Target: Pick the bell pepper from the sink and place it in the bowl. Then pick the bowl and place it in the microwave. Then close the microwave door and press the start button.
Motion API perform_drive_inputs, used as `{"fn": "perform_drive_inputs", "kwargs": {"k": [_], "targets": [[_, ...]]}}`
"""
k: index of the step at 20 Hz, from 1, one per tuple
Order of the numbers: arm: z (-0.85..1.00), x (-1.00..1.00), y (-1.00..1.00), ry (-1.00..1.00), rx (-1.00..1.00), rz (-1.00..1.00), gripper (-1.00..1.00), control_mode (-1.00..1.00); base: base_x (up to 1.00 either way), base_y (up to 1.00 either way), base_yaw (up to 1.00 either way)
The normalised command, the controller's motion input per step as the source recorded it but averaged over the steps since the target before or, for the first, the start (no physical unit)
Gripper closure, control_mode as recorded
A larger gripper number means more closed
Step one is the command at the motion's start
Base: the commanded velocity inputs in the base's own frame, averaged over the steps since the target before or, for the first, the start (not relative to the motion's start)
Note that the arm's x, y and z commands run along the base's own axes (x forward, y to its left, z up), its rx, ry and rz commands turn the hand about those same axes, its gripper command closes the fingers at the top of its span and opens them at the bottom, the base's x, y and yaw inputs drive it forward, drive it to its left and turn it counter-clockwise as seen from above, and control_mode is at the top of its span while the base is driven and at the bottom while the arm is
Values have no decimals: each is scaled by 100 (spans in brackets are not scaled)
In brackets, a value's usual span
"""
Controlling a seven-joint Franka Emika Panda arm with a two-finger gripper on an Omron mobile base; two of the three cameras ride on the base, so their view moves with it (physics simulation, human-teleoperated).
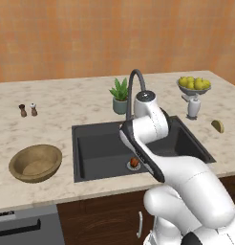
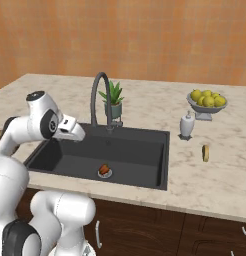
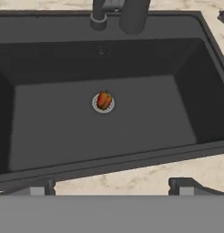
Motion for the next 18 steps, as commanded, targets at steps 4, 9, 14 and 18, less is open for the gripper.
{"fn": "perform_drive_inputs", "kwargs": {"k": [4, 9, 14, 18], "targets": [[-42, 6, 0, -4, -5, -6, -100, -100, 0, 0, 0], [-53, 8, -2, 6, 2, -3, -100, -100, 0, 0, 0], [-44, 3, -10, 6, 1, 0, -100, -100, 0, 0, 0], [-34, 5, -3, 1, 0, -4, -100, -100, 0, 0, 0]]}}
